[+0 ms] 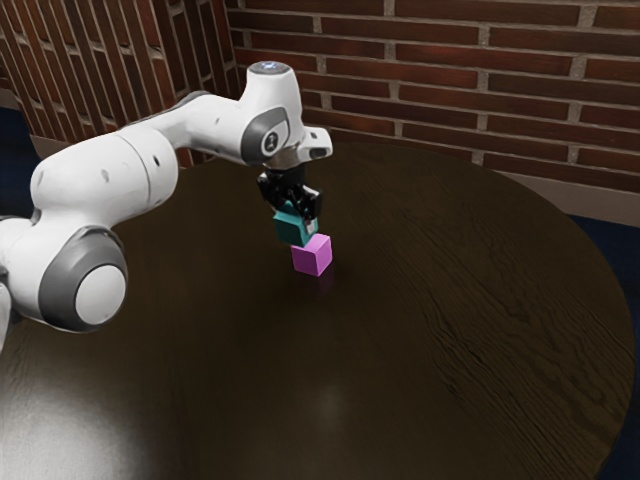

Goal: Pick up the blue block with one arm, and put the blue block on the pink block with one arm

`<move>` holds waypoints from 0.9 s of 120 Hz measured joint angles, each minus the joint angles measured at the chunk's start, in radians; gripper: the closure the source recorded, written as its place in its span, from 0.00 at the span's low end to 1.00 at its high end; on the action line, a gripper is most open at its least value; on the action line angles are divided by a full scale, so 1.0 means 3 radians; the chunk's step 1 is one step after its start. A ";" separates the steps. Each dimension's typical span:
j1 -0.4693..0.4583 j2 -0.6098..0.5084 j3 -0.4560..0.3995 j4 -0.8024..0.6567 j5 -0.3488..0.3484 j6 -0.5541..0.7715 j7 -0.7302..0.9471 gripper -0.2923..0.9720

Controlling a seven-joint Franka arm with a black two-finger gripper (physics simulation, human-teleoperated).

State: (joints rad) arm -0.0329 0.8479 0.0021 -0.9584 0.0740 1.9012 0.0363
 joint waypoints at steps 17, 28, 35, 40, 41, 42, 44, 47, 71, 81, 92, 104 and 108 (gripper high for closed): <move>0.0023 0.0079 0.0016 0.0083 -0.0016 0.0029 -0.0073 0.50; 0.0021 0.0125 0.0017 0.0102 -0.0028 0.0063 -0.0111 0.50; 0.0019 0.0141 0.0017 0.0117 -0.0034 0.0087 -0.0133 0.50; 0.0018 0.0148 0.0017 0.0121 -0.0036 0.0107 -0.0147 0.50; 0.0018 0.0151 0.0017 0.0122 -0.0037 0.0111 -0.0150 0.50; 0.0018 0.0154 0.0017 0.0122 -0.0037 0.0116 -0.0153 0.50; 0.0018 0.0157 0.0017 0.0124 -0.0038 0.0126 -0.0158 0.50; 0.0018 0.0164 0.0017 0.0125 -0.0038 0.0141 -0.0166 0.50; 0.0017 0.0212 0.0017 0.0130 -0.0059 0.0242 -0.0220 0.50; 0.0010 0.0221 0.0017 0.0130 -0.0065 0.0273 -0.0239 0.50; 0.0000 0.0232 0.0017 0.0130 -0.0069 0.0302 -0.0256 0.50; -0.0003 0.0241 0.0017 0.0129 -0.0079 0.0327 -0.0267 0.45; -0.0003 0.0248 0.0015 0.0130 -0.0088 0.0333 -0.0266 0.43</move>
State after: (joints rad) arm -0.0338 0.9223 0.0068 -0.9195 0.0474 2.0011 -0.0434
